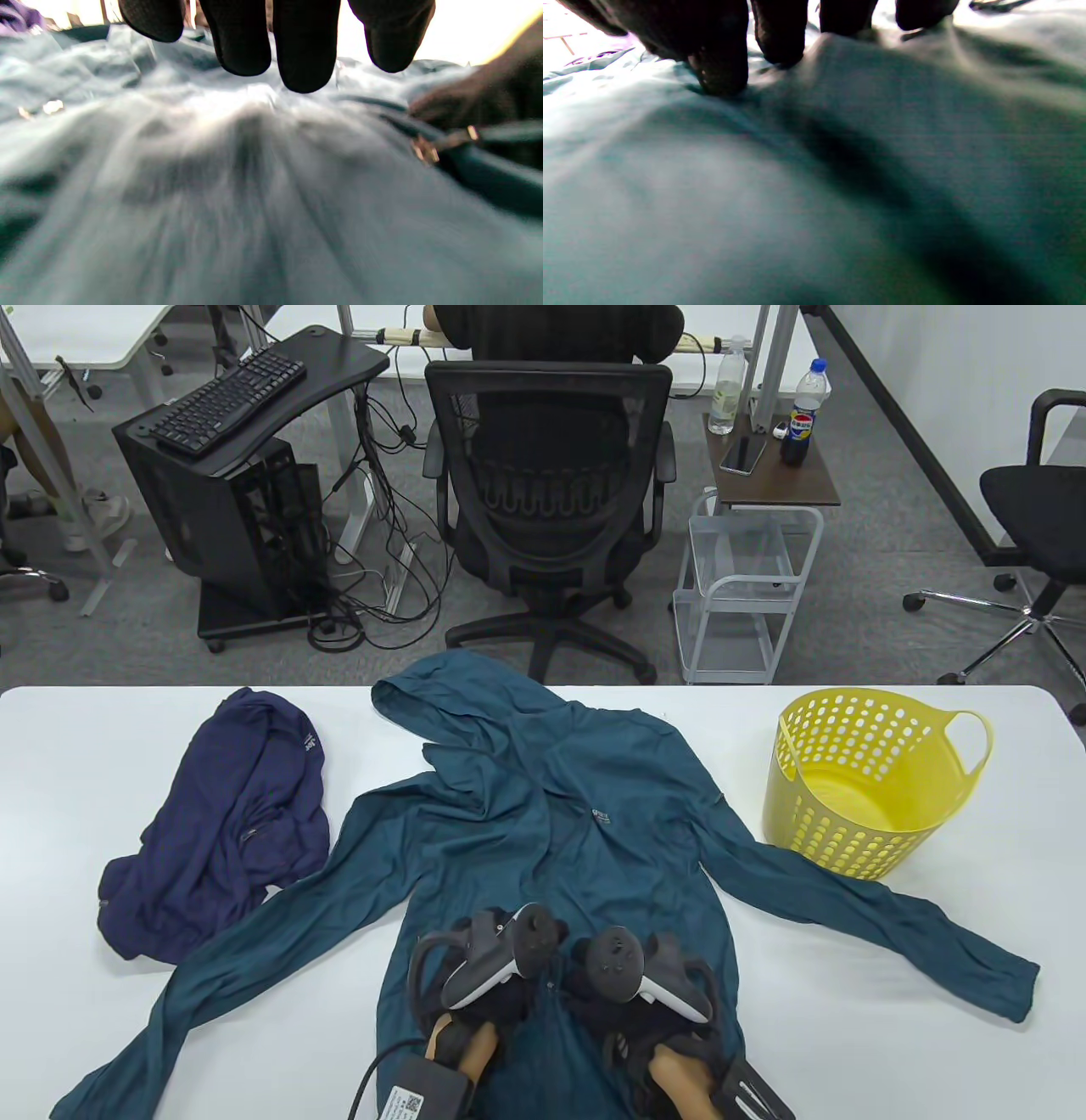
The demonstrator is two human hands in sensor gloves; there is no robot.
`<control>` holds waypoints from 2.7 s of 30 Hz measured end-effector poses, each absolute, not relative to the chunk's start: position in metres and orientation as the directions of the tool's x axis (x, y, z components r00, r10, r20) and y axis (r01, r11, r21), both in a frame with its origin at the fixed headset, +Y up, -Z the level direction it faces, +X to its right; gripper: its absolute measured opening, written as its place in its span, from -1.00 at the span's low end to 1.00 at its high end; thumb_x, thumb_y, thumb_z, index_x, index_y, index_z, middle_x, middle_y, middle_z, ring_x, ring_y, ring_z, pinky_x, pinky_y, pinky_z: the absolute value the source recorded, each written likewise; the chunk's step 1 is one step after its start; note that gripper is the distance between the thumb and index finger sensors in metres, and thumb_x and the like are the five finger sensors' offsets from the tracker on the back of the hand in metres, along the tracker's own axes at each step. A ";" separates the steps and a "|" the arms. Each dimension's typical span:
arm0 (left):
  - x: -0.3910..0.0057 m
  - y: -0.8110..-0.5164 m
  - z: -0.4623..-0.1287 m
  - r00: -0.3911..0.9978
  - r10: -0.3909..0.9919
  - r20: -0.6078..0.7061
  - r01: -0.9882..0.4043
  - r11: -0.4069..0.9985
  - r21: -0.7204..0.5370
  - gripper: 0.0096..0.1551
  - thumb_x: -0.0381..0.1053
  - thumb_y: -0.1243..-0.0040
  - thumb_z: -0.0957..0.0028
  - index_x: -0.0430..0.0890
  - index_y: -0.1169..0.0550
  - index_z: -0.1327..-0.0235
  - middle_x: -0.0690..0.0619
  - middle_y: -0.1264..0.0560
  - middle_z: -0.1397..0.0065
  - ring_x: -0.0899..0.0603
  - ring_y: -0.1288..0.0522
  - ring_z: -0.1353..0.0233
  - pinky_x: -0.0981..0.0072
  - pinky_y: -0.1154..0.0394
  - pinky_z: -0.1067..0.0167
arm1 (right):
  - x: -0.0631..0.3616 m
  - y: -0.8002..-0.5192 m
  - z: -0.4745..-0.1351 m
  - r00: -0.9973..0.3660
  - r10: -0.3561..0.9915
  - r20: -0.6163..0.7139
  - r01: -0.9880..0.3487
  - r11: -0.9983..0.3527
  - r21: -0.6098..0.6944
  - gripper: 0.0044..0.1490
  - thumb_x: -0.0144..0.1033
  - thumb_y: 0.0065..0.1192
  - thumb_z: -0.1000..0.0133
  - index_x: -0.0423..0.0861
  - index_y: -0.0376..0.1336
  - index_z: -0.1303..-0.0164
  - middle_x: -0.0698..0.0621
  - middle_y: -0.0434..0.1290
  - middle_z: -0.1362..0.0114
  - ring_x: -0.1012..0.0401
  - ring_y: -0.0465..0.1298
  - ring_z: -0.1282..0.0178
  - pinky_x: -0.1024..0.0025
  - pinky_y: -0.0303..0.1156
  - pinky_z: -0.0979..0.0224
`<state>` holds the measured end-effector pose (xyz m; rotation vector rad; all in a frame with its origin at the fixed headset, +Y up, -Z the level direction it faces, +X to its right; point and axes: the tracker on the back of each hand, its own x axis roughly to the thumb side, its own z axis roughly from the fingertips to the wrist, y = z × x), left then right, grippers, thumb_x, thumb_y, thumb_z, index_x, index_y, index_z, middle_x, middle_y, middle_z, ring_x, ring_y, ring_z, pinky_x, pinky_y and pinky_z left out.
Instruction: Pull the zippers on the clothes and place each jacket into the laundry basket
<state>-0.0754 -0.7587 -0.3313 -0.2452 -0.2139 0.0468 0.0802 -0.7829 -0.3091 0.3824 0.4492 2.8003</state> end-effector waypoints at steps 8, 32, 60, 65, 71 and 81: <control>-0.078 -0.783 -0.342 0.986 0.053 0.159 0.016 0.916 -0.401 -0.43 0.13 -0.03 0.08 0.63 -0.34 -0.18 0.34 -0.15 -0.68 -0.22 -0.14 -0.65 -0.30 -0.17 -0.44 | 0.071 -0.773 -0.298 -0.940 0.213 0.268 -0.146 -0.958 0.249 -0.45 -0.05 0.29 -0.06 0.15 0.40 -0.29 0.06 0.31 -0.67 -0.16 0.26 -0.64 -0.25 0.13 -0.55; -0.102 -0.795 -0.362 1.000 0.021 0.019 -0.012 0.917 -0.399 -0.41 0.19 0.06 0.04 0.73 -0.17 -0.21 0.38 0.02 -0.71 -0.16 0.02 -0.70 -0.25 -0.05 -0.50 | 0.023 -0.765 -0.260 -0.884 0.027 0.468 0.087 -0.972 0.220 -0.43 -0.04 0.24 -0.07 0.09 0.38 -0.29 -0.01 0.33 -0.65 -0.13 0.27 -0.64 -0.26 0.13 -0.54; -0.065 -0.780 -0.334 0.989 0.038 0.143 0.023 0.914 -0.404 -0.40 0.11 0.00 0.08 0.56 -0.31 -0.25 0.30 -0.18 -0.65 -0.05 -0.20 -0.61 -0.20 -0.28 -0.41 | 0.068 -0.769 -0.283 -0.952 0.045 0.302 -0.014 -0.995 0.102 -0.42 -0.03 0.24 -0.05 0.17 0.38 -0.32 0.06 0.39 -0.62 -0.08 0.42 -0.56 -0.19 0.21 -0.53; -0.075 -0.784 -0.338 0.990 0.052 0.133 0.006 0.914 -0.405 -0.40 0.12 0.01 0.08 0.61 -0.28 -0.23 0.31 -0.14 -0.65 -0.04 -0.15 -0.63 -0.23 -0.23 -0.43 | 0.061 -0.760 -0.268 -0.936 0.081 0.342 -0.042 -0.992 0.120 -0.42 -0.02 0.25 -0.05 0.14 0.42 -0.29 0.05 0.40 -0.62 -0.11 0.40 -0.56 -0.22 0.20 -0.53; -0.093 -0.788 -0.346 0.993 0.071 0.098 -0.025 0.913 -0.407 -0.40 0.11 0.02 0.07 0.63 -0.27 -0.21 0.33 -0.10 -0.66 -0.04 -0.10 -0.64 -0.23 -0.17 -0.45 | 0.047 -0.756 -0.251 -0.891 0.187 0.414 -0.104 -0.971 0.215 -0.45 0.01 0.25 -0.06 0.12 0.45 -0.24 0.07 0.40 -0.61 -0.22 0.28 -0.61 -0.28 0.14 -0.53; -0.104 -0.790 -0.351 0.993 0.082 0.086 -0.040 0.911 -0.411 -0.41 0.12 0.03 0.07 0.66 -0.27 -0.20 0.27 -0.06 -0.69 -0.11 -0.06 -0.64 -0.26 -0.14 -0.45 | 0.035 -0.755 -0.235 -0.846 0.215 0.488 -0.079 -0.955 0.285 -0.45 0.06 0.28 -0.03 0.11 0.48 -0.18 0.08 0.38 -0.63 -0.23 0.21 -0.66 -0.34 0.07 -0.54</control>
